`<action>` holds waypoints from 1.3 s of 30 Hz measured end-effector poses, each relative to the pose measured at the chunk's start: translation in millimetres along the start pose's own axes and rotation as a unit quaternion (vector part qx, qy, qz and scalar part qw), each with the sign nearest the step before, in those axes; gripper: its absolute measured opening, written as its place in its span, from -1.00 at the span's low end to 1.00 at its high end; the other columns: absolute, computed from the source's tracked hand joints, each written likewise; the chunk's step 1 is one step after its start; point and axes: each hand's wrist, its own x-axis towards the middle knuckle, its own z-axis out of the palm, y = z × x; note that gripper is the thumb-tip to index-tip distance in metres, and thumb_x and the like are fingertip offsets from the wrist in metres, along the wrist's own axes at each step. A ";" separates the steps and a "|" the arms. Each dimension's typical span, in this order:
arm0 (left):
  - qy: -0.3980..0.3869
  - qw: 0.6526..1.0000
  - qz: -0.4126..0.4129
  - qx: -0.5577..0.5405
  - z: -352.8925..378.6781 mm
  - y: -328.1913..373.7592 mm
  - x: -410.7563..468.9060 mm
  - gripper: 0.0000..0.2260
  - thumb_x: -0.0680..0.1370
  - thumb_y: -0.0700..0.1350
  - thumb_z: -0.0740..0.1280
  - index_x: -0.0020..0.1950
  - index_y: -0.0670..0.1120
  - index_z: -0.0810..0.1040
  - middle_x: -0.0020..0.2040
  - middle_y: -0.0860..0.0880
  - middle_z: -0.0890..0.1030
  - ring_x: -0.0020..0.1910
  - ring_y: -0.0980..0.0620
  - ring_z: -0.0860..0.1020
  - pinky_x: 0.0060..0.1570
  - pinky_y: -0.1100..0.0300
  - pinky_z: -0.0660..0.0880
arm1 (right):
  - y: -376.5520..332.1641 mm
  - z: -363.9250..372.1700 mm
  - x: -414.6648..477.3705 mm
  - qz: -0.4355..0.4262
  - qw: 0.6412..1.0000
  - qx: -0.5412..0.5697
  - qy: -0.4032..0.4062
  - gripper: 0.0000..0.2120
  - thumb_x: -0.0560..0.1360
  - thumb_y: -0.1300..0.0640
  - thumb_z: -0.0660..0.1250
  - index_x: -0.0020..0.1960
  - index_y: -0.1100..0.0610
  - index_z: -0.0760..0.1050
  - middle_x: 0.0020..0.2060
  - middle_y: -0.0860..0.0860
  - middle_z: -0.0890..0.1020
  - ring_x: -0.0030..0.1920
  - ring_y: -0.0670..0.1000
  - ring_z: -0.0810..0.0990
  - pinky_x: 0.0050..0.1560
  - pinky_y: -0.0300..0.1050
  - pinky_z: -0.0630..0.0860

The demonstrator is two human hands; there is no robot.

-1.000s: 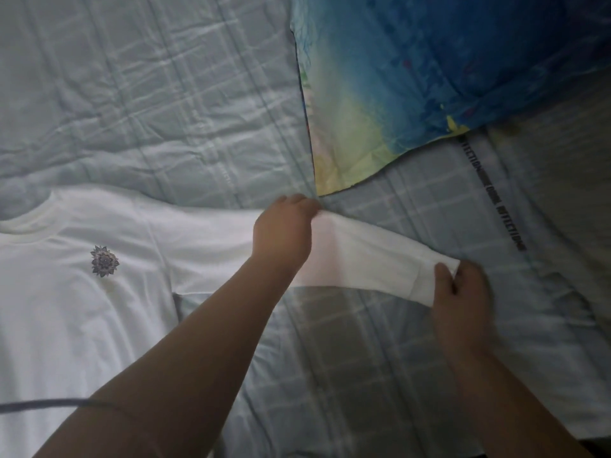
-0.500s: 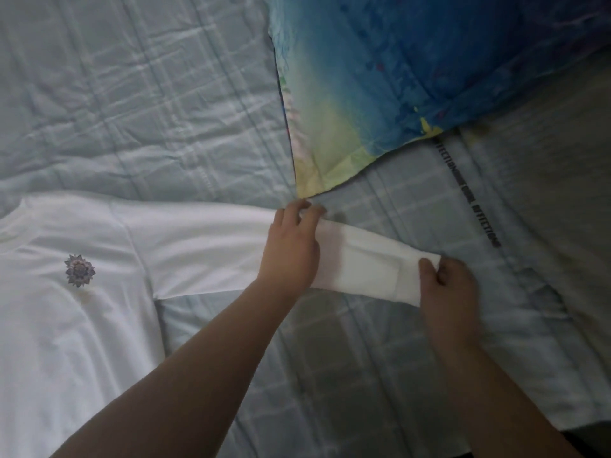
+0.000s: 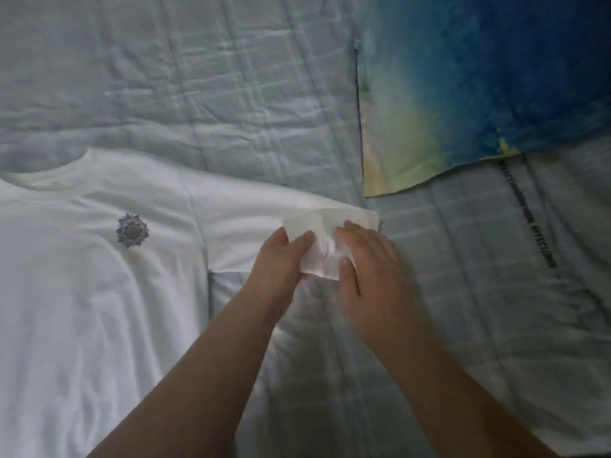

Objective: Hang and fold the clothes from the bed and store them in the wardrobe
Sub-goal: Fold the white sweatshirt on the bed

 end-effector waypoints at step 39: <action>0.360 0.928 0.029 0.095 -612.0 54.2 -58.2 -0.77 0.39 -0.19 0.46 0.02 -0.09 0.57 -0.17 -0.04 0.65 -0.20 -0.08 0.67 -0.14 0.03 0.64 | -381.2 437.3 40.3 -0.179 0.946 -0.234 -0.137 -0.43 0.62 -0.06 -0.01 0.58 0.10 0.15 0.57 0.11 0.18 0.58 0.13 0.11 0.51 0.27 0.04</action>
